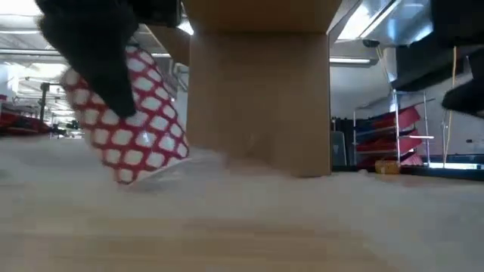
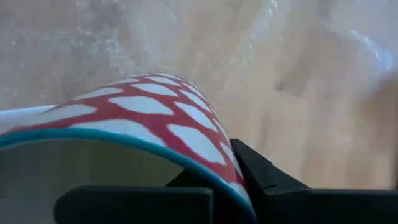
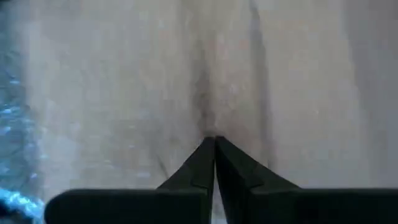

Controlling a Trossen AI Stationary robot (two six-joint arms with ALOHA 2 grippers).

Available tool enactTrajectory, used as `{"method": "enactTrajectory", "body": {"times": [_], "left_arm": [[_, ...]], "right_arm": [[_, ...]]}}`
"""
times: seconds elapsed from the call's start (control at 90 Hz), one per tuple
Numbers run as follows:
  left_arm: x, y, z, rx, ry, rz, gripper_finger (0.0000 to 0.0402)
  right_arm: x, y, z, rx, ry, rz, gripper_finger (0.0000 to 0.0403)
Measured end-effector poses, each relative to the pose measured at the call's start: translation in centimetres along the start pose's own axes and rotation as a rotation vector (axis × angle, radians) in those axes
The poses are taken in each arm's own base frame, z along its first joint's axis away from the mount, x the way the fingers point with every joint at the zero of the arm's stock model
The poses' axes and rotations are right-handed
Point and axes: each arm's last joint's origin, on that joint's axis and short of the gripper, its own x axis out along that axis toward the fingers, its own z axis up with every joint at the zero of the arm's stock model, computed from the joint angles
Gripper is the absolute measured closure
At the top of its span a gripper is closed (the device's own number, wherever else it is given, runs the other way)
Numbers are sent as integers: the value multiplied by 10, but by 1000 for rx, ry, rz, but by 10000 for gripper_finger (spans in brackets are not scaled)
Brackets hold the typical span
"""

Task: Wrap mug
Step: Wrap the red mug with the bubble wrap

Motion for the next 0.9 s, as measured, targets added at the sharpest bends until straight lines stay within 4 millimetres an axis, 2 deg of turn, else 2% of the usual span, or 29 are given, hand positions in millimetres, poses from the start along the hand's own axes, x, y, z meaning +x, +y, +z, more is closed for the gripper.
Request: {"method": "enactTrajectory", "body": {"times": [0.156, 0.244, 0.378, 0.589, 0.667, 0.767, 0.9], "left_arm": [[-1, -19, -3, -50, -92, -104, 400], [-5, -20, 2, -42, -141, -79, 400], [-21, -20, 32, 19, -204, -40, 400], [-29, 3, 81, 183, -190, -95, 400], [-23, 16, 92, 231, -158, -79, 400], [-1, 28, 94, 272, -58, -56, 400], [23, 24, 101, 353, 49, -41, 400]], "right_arm": [[-9, -24, -14, -64, 91, -234, 402], [-18, -31, -11, -54, 74, -262, 402], [-24, -29, -6, -28, 47, -204, 402], [-25, -20, 0, 18, -20, -102, 402], [-25, -18, 3, 29, -51, -85, 402], [-25, -17, 4, 53, -71, -82, 402], [-24, -17, 4, 82, -74, -89, 402]]}}
